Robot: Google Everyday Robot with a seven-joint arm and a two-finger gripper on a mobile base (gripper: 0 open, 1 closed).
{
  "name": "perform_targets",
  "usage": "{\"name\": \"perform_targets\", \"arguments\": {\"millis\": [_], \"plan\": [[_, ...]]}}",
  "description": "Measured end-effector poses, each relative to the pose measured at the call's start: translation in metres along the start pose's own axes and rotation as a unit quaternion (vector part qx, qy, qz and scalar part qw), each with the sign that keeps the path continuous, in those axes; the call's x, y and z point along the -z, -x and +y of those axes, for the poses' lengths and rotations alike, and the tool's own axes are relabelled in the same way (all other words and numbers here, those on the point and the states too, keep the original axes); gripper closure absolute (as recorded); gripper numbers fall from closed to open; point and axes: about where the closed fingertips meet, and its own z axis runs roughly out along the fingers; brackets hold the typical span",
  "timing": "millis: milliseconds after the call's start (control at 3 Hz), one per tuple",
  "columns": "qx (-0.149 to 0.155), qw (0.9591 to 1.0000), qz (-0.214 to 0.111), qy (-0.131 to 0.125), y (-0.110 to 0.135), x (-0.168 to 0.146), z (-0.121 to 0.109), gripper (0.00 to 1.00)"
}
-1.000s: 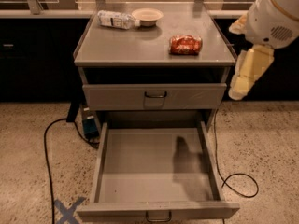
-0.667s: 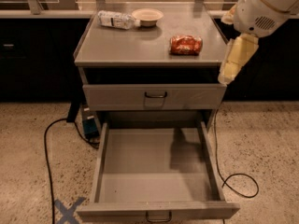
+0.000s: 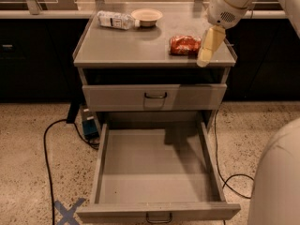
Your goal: Place coke can into middle drawer
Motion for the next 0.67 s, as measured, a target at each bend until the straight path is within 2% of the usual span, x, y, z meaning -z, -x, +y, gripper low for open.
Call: {"name": "perform_targets", "arguments": {"millis": [333,667], "plan": [[0.0,1.0,0.0,0.0,0.0,0.0,0.0,0.0],[0.005,0.9999,-0.004,-0.016,0.006,-0.006,-0.016,0.0]]}}
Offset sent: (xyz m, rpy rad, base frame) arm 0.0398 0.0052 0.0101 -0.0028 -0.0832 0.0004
